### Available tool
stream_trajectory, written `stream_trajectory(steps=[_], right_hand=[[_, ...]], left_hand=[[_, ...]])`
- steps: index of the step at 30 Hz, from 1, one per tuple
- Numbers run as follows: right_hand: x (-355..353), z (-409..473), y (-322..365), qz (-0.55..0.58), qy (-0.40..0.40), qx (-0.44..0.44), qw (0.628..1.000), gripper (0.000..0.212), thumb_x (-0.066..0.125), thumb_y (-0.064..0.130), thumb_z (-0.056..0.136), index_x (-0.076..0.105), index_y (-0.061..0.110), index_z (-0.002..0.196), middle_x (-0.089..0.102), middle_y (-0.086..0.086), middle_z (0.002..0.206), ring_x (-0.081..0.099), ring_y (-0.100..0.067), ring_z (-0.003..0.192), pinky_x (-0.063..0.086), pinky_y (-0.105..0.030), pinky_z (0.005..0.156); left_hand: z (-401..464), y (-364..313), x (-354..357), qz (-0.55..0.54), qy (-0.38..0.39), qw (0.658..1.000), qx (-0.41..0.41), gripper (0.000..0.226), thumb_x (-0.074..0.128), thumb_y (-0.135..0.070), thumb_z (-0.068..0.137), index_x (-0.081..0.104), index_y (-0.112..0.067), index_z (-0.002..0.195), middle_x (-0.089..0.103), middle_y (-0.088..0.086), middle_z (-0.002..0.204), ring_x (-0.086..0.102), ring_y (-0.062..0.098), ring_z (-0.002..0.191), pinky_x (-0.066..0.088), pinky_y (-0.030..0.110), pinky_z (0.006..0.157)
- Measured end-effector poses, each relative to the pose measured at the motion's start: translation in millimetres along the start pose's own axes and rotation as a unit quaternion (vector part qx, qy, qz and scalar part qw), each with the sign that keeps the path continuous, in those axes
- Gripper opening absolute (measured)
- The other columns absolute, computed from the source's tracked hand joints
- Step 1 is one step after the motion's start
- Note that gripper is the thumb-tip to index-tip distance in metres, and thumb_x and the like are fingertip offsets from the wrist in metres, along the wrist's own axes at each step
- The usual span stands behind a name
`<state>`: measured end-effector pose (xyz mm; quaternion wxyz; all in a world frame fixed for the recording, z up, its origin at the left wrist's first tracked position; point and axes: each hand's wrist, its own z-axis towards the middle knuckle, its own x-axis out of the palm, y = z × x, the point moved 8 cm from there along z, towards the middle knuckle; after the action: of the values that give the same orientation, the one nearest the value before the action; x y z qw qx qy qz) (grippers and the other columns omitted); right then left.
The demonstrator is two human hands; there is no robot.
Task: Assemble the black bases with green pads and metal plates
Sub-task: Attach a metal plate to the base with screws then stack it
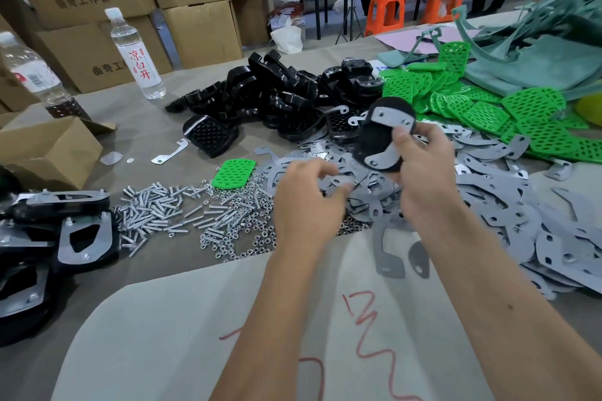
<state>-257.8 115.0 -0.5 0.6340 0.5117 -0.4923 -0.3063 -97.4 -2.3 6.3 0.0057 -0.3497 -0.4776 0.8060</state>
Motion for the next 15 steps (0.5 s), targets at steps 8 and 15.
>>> stream_trajectory(steps=[8,15], right_hand=[[-15,4,8,0.019,-0.049,-0.052,0.997,0.007,0.064,0.014,0.102,0.066,0.014,0.109,0.079,0.001,0.1,0.074,-0.028,0.104,0.055,-0.059,0.099],[-11,3,6,-0.004,-0.051,-0.058,0.997,0.001,0.069,0.013,0.099,0.069,0.013,0.1,0.079,0.002,0.082,0.074,-0.028,0.084,0.059,-0.053,0.084]], left_hand=[[1,-40,47,0.203,0.079,0.969,0.119,0.027,0.074,-0.046,0.092,0.062,-0.025,0.105,0.05,0.0,0.101,0.051,0.024,0.099,0.044,0.037,0.073],[6,-30,40,0.162,0.203,0.959,0.111,0.02,0.076,-0.028,0.087,0.064,-0.029,0.103,0.048,-0.004,0.103,0.05,0.022,0.104,0.046,0.036,0.081]])
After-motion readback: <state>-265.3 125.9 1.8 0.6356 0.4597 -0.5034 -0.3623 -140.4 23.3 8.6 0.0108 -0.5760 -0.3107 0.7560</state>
